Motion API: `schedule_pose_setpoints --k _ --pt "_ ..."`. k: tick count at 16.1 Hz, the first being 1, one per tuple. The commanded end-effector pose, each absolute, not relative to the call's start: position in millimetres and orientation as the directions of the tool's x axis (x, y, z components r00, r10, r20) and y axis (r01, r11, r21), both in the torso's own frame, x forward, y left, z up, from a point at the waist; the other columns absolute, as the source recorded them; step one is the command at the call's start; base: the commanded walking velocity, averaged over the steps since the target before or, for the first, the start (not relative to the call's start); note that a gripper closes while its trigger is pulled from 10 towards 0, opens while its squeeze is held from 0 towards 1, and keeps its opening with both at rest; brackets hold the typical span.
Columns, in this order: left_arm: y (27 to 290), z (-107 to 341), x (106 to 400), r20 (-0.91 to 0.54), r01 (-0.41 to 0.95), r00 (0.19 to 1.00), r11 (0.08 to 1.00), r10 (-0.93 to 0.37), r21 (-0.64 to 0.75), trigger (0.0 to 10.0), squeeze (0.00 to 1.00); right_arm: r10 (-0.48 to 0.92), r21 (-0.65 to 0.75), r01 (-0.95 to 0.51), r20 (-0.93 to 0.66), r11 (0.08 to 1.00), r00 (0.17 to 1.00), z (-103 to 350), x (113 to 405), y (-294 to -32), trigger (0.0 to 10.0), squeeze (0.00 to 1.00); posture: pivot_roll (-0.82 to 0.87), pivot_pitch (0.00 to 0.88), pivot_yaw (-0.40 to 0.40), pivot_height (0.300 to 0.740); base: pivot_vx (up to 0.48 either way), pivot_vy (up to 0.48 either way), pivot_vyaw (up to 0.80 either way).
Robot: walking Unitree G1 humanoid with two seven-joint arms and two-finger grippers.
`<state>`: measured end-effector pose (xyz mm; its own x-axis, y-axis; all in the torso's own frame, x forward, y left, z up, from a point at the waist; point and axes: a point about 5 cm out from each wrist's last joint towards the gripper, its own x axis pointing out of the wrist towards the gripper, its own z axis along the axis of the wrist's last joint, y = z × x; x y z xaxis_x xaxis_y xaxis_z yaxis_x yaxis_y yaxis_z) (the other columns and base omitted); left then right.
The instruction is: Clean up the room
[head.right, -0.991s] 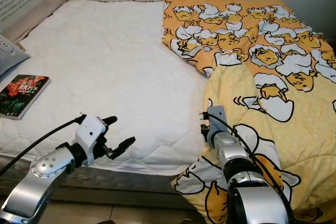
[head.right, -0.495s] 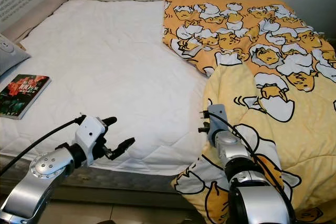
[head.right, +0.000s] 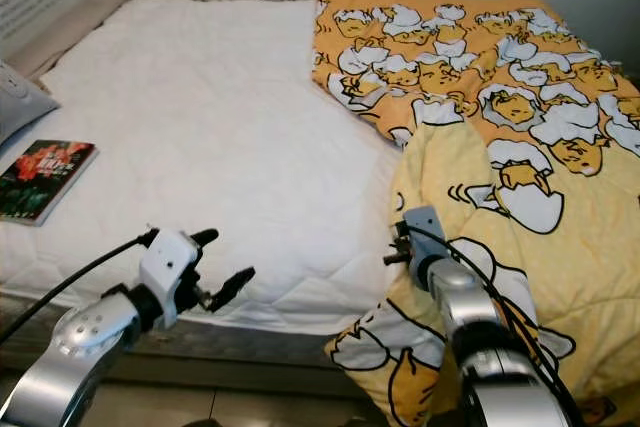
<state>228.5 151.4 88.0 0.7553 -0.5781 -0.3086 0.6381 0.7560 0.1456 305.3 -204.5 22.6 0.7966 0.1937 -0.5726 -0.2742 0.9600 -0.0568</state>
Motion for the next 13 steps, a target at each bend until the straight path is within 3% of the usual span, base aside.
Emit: schedule_pose_setpoints --k 1,3,4,6,8,10,11,13 --pt "151.8 90.5 225.4 -0.313 0.653 0.743 0.742 -0.591 0.149 10.0 0.0 0.261 -0.037 -0.333 -0.542 0.942 0.799 29.6 305.0 -202.4 0.0 0.0 -0.03 0.0 -0.006 0.74 0.0 0.0 0.0" --pt "153.1 85.8 215.2 -0.338 0.665 0.728 0.733 -0.596 0.14 10.0 0.0 0.482 0.053 -0.523 -0.475 0.851 0.736 40.9 287.9 -188.0 0.0 0.0 -0.04 0.0 -0.01 0.74 0.0 0.0 0.0" --pt "152.5 85.3 211.5 -0.344 0.673 0.72 0.728 -0.602 0.134 10.0 0.0 0.662 0.1 -0.691 -0.414 0.715 0.625 57.4 272.2 -167.9 0.0 0.0 -0.04 0.0 -0.007 0.74 0.0 0.0 0.0" --pt "152.6 86.2 209.8 -0.349 0.679 0.714 0.722 -0.608 0.131 10.0 0.0 0.791 0.139 -0.808 -0.355 0.572 0.499 74.4 257.2 -148.1 0.0 0.0 -0.05 0.0 -0.001 0.74 0.0 0.0 0.0" --pt "153.0 87.1 208.3 -0.354 0.685 0.707 0.717 -0.612 0.129 10.0 0.0 0.921 0.199 -0.923 -0.28 0.331 0.27 99.8 228.8 -123.9 0.0 0.0 -0.04 0.0 0.0 0.74 0.0 0.0 0.0" --pt "154.0 88.3 208.0 -0.355 0.686 0.706 0.715 -0.613 0.131 10.0 0.0 0.964 0.241 -0.963 -0.262 0.117 0.051 113.8 203.5 -113.3 0.0 0.0 -0.04 0.0 0.0 0.74 0.0 0.0 0.0" --pt "154.2 88.3 208.0 -0.355 0.686 0.706 0.715 -0.613 0.131 10.0 0.0 0.964 0.247 -0.964 -0.266 0.096 0.028 114.7 200.7 -113.0 0.0 0.0 -0.03 0.0 -0.004 0.74 0.0 0.0 0.0" --pt "156.1 89.8 209.3 -0.357 0.686 0.706 0.714 -0.611 0.136 10.0 0.0 0.95 0.299 -0.953 -0.279 -0.052 -0.14 122.1 183.1 -115.2 0.0 0.0 -0.02 0.0 -0.006 0.74 0.0 0.0 0.0"
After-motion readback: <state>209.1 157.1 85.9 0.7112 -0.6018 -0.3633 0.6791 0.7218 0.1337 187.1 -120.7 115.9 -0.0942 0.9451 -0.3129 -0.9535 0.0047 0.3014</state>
